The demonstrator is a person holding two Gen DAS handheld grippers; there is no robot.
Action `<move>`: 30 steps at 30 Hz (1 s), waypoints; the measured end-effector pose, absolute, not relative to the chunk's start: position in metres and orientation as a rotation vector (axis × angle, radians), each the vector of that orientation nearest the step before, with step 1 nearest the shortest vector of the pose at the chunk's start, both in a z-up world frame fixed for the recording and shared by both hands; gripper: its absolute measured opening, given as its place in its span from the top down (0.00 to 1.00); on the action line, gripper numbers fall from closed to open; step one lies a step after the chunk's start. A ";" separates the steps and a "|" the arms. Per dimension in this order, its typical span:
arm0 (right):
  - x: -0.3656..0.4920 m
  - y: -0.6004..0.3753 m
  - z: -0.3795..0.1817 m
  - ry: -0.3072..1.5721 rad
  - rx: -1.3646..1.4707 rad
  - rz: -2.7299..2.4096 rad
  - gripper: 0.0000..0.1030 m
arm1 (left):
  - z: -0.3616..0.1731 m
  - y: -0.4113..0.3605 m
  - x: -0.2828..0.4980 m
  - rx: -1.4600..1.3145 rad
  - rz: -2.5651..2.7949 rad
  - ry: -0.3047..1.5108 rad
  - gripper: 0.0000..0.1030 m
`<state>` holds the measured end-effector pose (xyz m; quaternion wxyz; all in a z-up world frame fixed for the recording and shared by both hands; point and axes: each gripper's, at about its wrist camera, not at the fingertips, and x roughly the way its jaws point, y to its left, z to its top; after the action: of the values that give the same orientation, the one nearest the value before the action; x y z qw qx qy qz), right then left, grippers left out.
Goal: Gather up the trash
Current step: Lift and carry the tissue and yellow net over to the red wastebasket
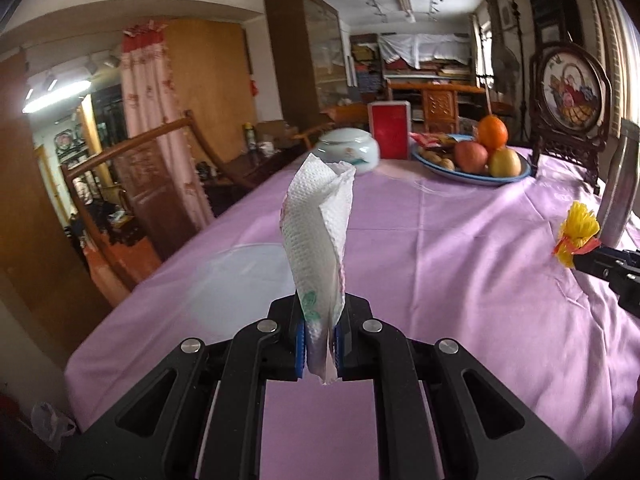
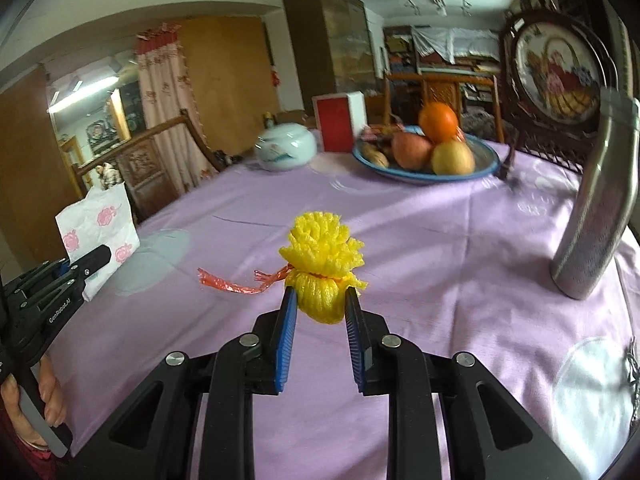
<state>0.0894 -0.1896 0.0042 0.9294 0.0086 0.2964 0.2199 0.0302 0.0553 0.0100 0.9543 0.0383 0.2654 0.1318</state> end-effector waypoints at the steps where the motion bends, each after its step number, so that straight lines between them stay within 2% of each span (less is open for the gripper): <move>1: 0.084 -0.187 0.006 0.594 0.010 0.460 0.76 | 0.012 0.058 0.024 0.076 0.277 0.532 0.88; 7: 0.047 -0.166 0.013 0.531 -0.049 0.500 0.76 | 0.029 0.085 -0.022 0.042 0.337 0.478 0.88; 19: -0.003 -0.127 0.022 0.509 0.032 0.625 0.76 | 0.041 0.133 -0.100 0.018 0.443 0.416 0.88; 25: -0.036 -0.062 0.031 0.521 0.017 0.808 0.76 | 0.016 0.179 -0.151 -0.018 0.525 0.477 0.88; 30: -0.074 0.013 0.027 0.549 -0.067 0.975 0.76 | -0.023 0.254 -0.200 -0.155 0.615 0.600 0.88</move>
<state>-0.0740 0.0131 0.0268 0.8470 -0.0320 0.2602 0.4624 -0.2003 0.2540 -0.0235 0.9062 -0.0752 0.2906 0.2979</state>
